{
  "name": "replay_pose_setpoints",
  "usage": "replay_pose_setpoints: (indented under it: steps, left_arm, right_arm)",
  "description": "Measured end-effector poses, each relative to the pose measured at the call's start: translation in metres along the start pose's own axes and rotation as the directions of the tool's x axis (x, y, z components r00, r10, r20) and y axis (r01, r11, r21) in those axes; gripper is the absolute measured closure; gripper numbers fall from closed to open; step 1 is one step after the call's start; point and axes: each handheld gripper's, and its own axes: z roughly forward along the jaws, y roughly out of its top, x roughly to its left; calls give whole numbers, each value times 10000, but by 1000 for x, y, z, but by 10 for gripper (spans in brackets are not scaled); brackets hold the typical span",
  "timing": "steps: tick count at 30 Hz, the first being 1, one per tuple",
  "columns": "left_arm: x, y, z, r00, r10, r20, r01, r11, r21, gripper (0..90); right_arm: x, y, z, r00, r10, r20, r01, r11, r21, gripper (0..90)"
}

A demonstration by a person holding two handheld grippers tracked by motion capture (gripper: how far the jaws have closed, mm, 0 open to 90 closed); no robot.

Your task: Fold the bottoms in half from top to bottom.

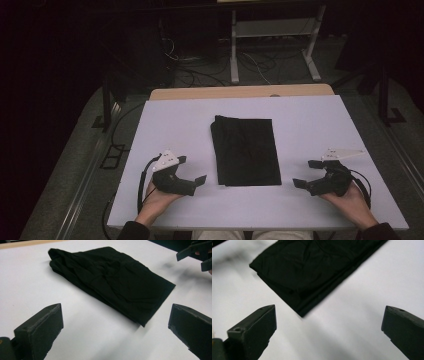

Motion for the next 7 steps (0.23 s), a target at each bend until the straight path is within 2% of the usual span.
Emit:
replay_pose_setpoints:
  steps: [4, 7]
  left_arm:
    - [0, -8, 1, 10000, -13, -21, 13, 10000, 99, 0]
    - [0, -14, 2, 10000, 27, -43, -26, 9995, 303, 0]
  right_arm:
    - [-2, -7, -1, 9999, 82, 74, -83, 9999, 64, 0]
    - [-2, -9, 0, 9999, -39, 151, 37, 10000, 84, 0]
